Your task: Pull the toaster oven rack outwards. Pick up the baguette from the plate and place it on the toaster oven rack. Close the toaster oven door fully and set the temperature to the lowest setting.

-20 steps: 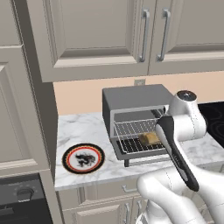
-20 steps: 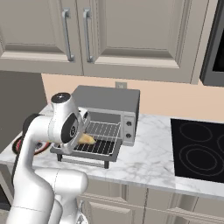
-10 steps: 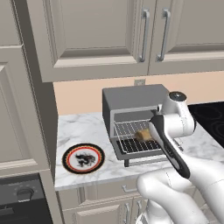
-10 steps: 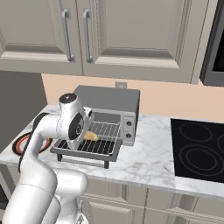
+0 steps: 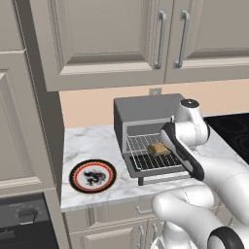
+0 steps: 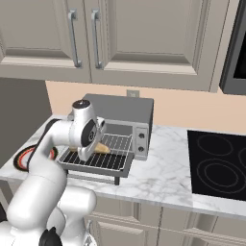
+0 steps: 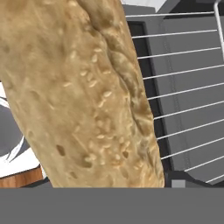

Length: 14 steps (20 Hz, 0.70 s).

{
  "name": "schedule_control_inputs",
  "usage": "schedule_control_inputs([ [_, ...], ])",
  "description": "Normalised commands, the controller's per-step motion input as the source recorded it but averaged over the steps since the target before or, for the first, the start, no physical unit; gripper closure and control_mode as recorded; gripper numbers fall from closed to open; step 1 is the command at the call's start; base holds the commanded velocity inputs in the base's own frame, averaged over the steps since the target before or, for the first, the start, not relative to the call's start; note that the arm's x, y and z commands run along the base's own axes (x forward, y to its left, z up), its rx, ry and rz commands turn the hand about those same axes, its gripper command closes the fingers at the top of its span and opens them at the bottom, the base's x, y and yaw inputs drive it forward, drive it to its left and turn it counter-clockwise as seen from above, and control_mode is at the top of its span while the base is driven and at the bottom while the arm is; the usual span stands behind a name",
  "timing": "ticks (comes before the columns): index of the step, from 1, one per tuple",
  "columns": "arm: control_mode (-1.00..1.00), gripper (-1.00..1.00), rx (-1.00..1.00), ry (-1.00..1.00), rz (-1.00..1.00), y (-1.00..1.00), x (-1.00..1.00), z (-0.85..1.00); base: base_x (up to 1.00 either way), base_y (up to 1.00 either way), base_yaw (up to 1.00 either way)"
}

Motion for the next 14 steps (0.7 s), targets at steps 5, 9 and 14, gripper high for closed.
schedule_control_inputs([
  [5,-1.00,1.00,0.05,0.00,0.00,0.00,0.00,-0.26,0.00,0.00,0.00],
  [9,-1.00,1.00,0.05,0.00,0.00,0.00,0.00,-0.26,0.00,0.00,0.00],
  [14,-1.00,-1.00,0.03,0.00,0.00,0.00,0.00,-0.15,0.00,0.00,0.00],
])
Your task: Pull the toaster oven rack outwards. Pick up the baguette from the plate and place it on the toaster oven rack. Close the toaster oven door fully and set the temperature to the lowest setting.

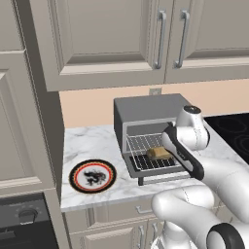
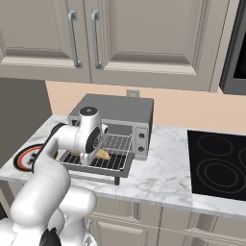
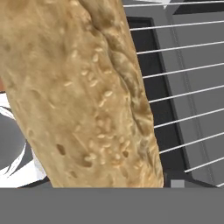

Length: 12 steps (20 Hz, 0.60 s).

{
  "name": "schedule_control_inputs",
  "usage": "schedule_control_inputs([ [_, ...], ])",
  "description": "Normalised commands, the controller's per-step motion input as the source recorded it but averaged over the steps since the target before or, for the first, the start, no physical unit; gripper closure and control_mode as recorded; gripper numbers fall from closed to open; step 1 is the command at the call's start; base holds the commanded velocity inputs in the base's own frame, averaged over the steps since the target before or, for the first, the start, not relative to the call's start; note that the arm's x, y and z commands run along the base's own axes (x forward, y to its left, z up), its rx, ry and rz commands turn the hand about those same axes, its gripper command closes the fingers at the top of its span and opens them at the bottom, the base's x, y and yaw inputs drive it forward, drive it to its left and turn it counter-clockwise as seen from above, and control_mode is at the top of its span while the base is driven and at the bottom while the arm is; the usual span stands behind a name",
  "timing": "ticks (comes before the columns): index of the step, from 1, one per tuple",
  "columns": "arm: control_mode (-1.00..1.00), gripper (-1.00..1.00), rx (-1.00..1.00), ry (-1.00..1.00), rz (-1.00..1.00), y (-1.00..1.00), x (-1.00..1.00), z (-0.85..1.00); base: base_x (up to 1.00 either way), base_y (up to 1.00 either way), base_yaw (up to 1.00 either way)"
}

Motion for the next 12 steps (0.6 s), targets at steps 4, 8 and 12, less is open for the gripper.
schedule_control_inputs([
  [4,-1.00,-1.00,0.01,0.00,0.00,0.00,0.00,-0.02,0.00,0.00,0.00],
  [8,-1.00,-1.00,0.00,0.00,0.00,0.00,0.00,0.00,0.00,0.00,0.00],
  [12,-1.00,-1.00,0.00,0.00,0.00,0.00,0.00,0.00,0.00,0.00,0.00],
])
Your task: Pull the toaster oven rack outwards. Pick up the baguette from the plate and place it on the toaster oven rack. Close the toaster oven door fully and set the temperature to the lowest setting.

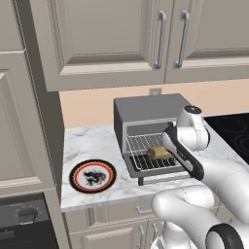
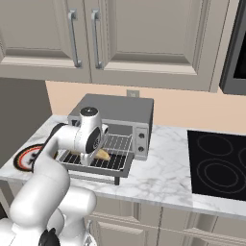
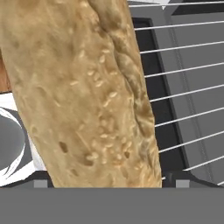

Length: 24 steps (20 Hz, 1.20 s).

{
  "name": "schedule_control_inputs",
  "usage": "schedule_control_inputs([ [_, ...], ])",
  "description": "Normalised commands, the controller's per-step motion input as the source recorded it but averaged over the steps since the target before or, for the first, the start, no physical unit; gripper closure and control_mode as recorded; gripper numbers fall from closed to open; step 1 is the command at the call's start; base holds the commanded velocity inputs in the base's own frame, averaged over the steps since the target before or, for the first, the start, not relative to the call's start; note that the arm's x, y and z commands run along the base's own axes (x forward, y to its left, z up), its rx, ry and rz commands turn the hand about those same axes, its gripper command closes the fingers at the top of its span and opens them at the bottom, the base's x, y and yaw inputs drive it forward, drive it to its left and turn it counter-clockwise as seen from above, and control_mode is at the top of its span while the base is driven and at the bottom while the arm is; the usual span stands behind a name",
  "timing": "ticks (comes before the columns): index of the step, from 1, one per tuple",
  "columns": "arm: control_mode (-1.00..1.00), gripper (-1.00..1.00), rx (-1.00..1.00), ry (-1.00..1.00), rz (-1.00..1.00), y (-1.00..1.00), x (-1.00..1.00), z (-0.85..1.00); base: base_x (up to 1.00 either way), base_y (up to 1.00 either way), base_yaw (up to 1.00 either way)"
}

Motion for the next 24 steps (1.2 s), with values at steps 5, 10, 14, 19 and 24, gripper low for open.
schedule_control_inputs([
  [5,-1.00,-1.00,0.00,0.00,0.00,0.00,0.00,0.00,0.00,0.00,0.00],
  [10,-1.00,-1.00,0.00,0.00,0.00,0.00,0.00,0.22,0.00,0.00,0.00],
  [14,-1.00,-1.00,0.00,-0.01,0.00,0.00,-0.06,0.64,0.00,0.00,0.00],
  [19,-1.00,-1.00,0.00,0.02,-0.03,0.00,-0.19,0.70,0.00,0.00,0.00],
  [24,-1.00,-1.00,0.00,0.21,-0.13,0.00,-0.35,0.26,0.00,0.00,0.00],
])
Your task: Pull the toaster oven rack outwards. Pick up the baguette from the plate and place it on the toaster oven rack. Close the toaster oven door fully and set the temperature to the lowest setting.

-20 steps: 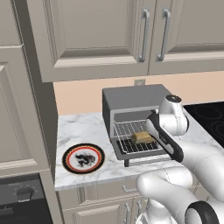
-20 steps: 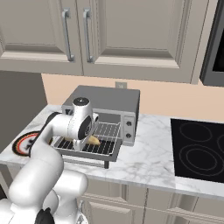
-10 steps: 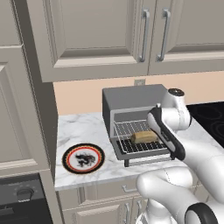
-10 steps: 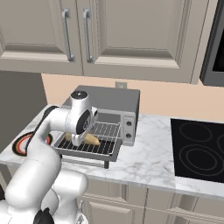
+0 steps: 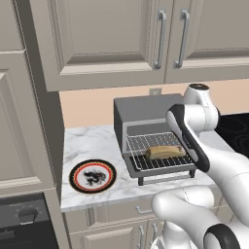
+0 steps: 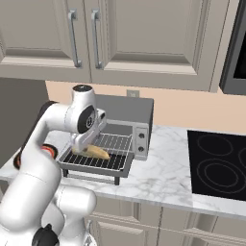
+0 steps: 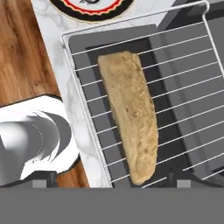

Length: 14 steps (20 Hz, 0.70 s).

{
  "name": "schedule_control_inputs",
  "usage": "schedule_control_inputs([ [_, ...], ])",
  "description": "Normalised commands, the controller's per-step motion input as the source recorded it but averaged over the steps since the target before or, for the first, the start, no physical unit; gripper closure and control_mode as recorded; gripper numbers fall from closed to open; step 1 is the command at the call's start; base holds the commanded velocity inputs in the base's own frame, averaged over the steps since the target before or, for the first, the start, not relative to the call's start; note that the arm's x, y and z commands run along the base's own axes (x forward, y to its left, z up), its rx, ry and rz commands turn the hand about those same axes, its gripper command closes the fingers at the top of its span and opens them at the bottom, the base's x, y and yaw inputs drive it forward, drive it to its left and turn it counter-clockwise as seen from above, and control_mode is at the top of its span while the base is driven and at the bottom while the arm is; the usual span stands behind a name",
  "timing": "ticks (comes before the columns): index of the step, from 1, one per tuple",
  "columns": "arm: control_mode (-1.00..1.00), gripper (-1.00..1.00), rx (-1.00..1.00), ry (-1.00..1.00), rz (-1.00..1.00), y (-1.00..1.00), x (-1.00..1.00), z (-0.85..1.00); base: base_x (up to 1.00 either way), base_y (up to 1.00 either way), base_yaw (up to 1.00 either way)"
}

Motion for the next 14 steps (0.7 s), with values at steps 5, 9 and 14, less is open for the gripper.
schedule_control_inputs([
  [5,-1.00,-1.00,0.00,0.20,-0.29,0.00,-0.57,0.14,0.00,0.00,0.00],
  [9,-1.00,-1.00,0.03,0.09,-0.53,0.00,-0.69,0.00,0.00,0.00,0.00],
  [14,-1.00,-1.00,0.00,0.00,-0.63,0.00,-0.66,-0.24,0.00,0.00,0.00],
])
